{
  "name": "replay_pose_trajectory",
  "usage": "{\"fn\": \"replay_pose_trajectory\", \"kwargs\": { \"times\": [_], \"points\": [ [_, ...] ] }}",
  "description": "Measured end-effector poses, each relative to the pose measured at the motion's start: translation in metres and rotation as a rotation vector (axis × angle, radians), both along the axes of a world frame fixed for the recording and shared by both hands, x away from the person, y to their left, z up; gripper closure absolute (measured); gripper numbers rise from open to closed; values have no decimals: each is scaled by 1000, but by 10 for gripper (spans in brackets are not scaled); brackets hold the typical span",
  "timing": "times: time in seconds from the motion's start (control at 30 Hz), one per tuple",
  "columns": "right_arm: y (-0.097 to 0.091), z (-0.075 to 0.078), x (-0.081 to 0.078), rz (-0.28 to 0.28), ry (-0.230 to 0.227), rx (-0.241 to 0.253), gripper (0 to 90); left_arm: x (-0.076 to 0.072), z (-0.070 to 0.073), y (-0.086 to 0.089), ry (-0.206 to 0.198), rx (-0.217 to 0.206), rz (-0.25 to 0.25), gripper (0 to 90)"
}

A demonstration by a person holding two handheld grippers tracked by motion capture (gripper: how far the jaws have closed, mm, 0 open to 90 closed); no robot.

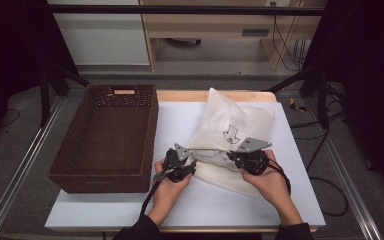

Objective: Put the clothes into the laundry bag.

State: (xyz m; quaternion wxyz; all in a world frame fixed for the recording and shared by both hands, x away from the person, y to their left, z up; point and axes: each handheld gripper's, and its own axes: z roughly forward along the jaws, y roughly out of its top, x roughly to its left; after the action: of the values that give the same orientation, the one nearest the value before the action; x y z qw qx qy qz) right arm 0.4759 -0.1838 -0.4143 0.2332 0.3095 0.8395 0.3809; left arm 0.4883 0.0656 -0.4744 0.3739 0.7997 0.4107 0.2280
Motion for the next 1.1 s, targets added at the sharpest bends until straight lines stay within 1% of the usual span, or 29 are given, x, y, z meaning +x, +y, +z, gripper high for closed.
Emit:
{"fn": "replay_pose_trajectory", "kwargs": {
  "times": [0.03,0.07,0.1,0.13,0.17,0.2,0.27,0.3,0.37,0.43,0.53,0.6,0.7,0.87,1.1],
  "points": [
    [0,0,0,0,1,-2,875,-1,1,0,-6,-2,-2,614],
    [0,0,0,-1,2,-3,875,-2,2,2,-7,-4,-8,660],
    [-1,0,0,0,4,-6,875,-3,3,3,-5,-11,-17,724],
    [-1,-1,0,0,6,-10,876,-4,5,4,-11,-17,-19,767],
    [-1,-1,0,4,6,-19,876,-5,6,5,-17,-23,-21,786],
    [-1,-3,0,5,9,-20,877,-6,7,6,-21,-23,-24,793],
    [-1,-6,0,15,19,-40,878,-8,9,6,-26,-29,-30,793],
    [-1,-8,0,18,25,-44,878,-9,10,6,-26,-25,-36,793],
    [0,-12,0,24,36,-58,878,-12,12,5,-25,-31,-46,793],
    [-1,-16,0,28,45,-81,878,-16,13,5,-24,-23,-63,793],
    [-1,-22,0,28,58,-96,878,-22,16,4,-28,-20,-88,796],
    [0,-24,0,29,61,-111,878,-27,19,3,-34,-5,-110,798],
    [0,-27,0,33,58,-119,878,-34,20,3,-35,4,-134,798],
    [0,-30,-2,34,65,-133,878,-45,19,3,-24,6,-166,799],
    [1,-32,-5,38,62,-143,877,-54,20,3,-15,-5,-187,798]
  ]
}}
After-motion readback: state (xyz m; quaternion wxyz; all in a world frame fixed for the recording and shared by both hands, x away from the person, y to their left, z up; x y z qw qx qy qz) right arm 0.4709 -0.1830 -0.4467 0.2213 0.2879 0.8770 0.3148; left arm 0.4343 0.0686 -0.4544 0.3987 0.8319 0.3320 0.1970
